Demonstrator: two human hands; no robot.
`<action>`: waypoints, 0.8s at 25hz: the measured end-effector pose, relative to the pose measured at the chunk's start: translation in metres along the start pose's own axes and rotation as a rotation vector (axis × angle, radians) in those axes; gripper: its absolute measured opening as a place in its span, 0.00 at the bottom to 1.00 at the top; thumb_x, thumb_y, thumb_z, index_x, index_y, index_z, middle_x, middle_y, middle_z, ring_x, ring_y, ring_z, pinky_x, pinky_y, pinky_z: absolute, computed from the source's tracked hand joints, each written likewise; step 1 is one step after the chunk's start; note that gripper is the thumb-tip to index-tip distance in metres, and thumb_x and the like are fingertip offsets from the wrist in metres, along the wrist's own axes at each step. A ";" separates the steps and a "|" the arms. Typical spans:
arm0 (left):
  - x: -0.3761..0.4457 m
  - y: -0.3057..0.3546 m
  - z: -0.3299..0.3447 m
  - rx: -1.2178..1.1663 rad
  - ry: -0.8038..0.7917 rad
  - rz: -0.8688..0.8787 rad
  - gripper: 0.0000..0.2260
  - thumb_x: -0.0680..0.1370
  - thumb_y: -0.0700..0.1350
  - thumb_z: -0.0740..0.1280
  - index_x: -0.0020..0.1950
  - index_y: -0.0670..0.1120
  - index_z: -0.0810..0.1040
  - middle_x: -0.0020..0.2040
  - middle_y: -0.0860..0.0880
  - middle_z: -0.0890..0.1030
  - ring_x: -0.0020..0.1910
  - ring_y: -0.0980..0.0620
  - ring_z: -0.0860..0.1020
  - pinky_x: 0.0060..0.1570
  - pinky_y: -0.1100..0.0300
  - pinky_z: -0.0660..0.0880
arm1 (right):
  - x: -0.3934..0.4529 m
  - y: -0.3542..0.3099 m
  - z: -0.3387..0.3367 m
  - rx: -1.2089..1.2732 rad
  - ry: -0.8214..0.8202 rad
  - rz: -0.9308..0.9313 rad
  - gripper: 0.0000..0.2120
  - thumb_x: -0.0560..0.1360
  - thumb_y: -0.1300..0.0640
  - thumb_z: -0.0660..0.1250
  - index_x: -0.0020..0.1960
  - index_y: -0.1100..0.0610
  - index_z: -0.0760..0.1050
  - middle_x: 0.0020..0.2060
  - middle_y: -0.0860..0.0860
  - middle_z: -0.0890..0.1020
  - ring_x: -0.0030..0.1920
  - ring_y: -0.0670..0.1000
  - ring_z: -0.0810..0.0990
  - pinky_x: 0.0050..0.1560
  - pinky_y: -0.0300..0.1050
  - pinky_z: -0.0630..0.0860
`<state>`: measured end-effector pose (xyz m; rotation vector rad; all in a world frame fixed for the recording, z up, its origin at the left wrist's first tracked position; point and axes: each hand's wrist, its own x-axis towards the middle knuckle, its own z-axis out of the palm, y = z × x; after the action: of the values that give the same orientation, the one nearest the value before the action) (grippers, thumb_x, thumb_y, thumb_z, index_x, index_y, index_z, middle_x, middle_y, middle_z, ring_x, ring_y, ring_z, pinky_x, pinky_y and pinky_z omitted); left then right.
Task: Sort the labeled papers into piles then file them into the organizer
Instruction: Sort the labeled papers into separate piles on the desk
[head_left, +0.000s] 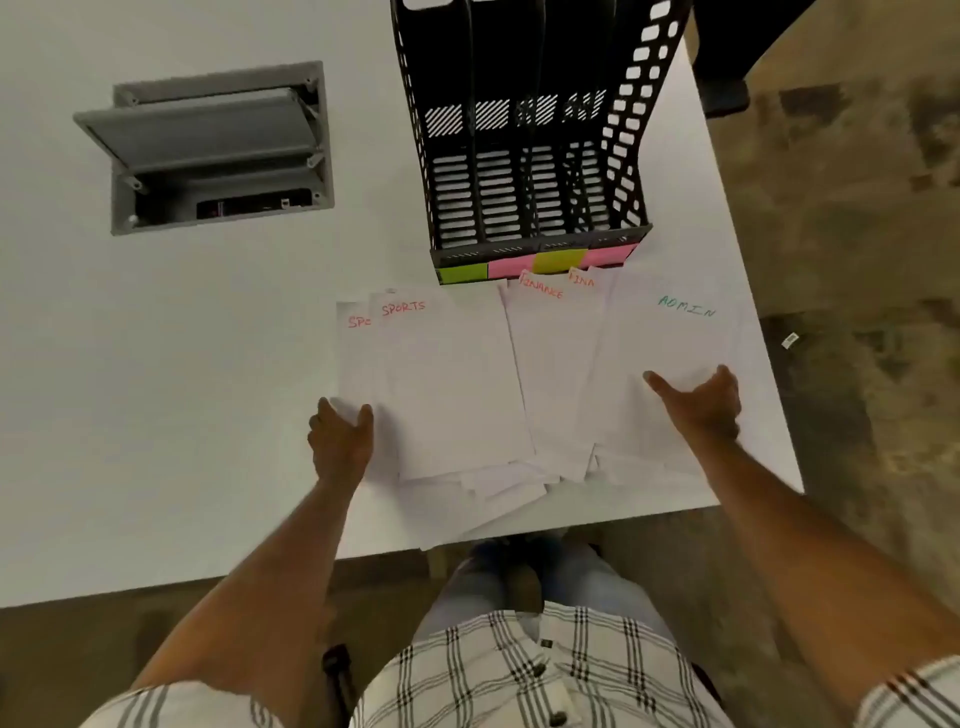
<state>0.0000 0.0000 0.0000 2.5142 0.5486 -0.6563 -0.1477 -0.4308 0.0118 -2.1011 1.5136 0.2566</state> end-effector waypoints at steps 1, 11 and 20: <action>0.004 0.002 0.002 -0.027 -0.012 -0.015 0.32 0.80 0.56 0.65 0.77 0.39 0.60 0.72 0.35 0.70 0.70 0.34 0.69 0.68 0.42 0.68 | 0.009 0.000 -0.002 0.082 0.019 0.104 0.57 0.61 0.28 0.75 0.76 0.58 0.57 0.73 0.60 0.67 0.72 0.66 0.66 0.67 0.69 0.68; 0.002 0.020 0.033 -0.103 -0.155 -0.014 0.27 0.79 0.56 0.68 0.66 0.36 0.71 0.62 0.37 0.78 0.60 0.35 0.77 0.59 0.43 0.76 | 0.029 -0.005 0.004 -0.070 -0.150 0.096 0.51 0.62 0.41 0.82 0.76 0.53 0.58 0.70 0.61 0.65 0.70 0.64 0.64 0.65 0.66 0.70; 0.011 0.011 0.024 -0.545 -0.292 -0.130 0.19 0.75 0.48 0.75 0.62 0.39 0.78 0.57 0.42 0.83 0.55 0.39 0.81 0.58 0.44 0.78 | 0.003 -0.014 0.017 0.478 -0.174 0.139 0.42 0.66 0.52 0.82 0.71 0.59 0.63 0.65 0.57 0.75 0.59 0.56 0.76 0.59 0.50 0.76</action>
<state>0.0059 -0.0192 -0.0202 1.8514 0.6780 -0.7809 -0.1310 -0.4208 0.0007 -1.5643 1.4477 0.1089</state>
